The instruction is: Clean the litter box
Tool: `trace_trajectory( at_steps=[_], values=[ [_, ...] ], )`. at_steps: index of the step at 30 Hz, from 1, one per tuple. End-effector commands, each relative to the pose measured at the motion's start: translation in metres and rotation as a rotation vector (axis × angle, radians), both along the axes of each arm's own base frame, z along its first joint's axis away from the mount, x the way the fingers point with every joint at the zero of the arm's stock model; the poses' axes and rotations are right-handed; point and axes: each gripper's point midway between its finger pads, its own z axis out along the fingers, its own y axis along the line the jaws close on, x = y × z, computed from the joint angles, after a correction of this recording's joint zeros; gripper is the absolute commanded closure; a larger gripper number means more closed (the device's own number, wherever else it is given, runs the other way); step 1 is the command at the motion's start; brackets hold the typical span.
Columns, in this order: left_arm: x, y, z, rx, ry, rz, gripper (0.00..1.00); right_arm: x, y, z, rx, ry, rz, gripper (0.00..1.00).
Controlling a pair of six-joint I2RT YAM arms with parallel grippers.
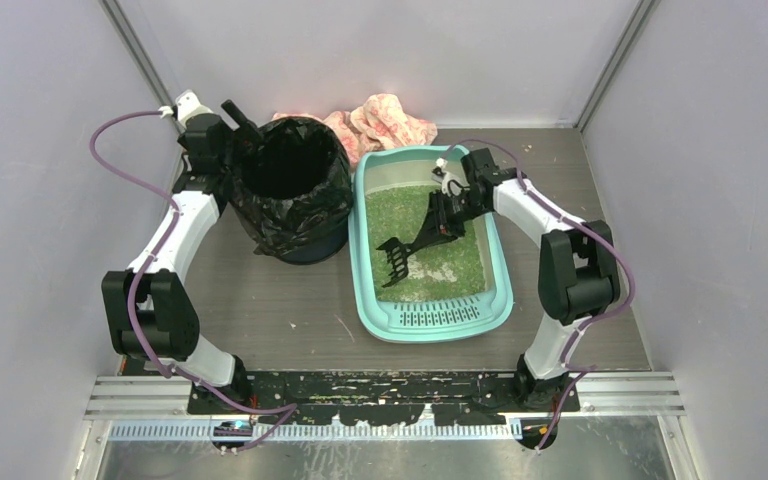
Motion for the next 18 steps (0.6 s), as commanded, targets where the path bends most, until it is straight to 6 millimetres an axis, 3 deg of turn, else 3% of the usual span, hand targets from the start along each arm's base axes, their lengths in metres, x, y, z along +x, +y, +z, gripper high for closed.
trace_trajectory(
  at_steps=[1, 18],
  values=[
    [0.001, -0.021, -0.011, 0.0, 0.043, -0.075, 0.1, 0.008, 0.007, 0.047, 0.181, -0.07, 0.002, 0.99],
    [0.011, -0.024, -0.016, -0.026, 0.044, -0.08, 0.11, 0.01, -0.047, 0.065, 0.095, -0.122, -0.132, 0.99]
  ],
)
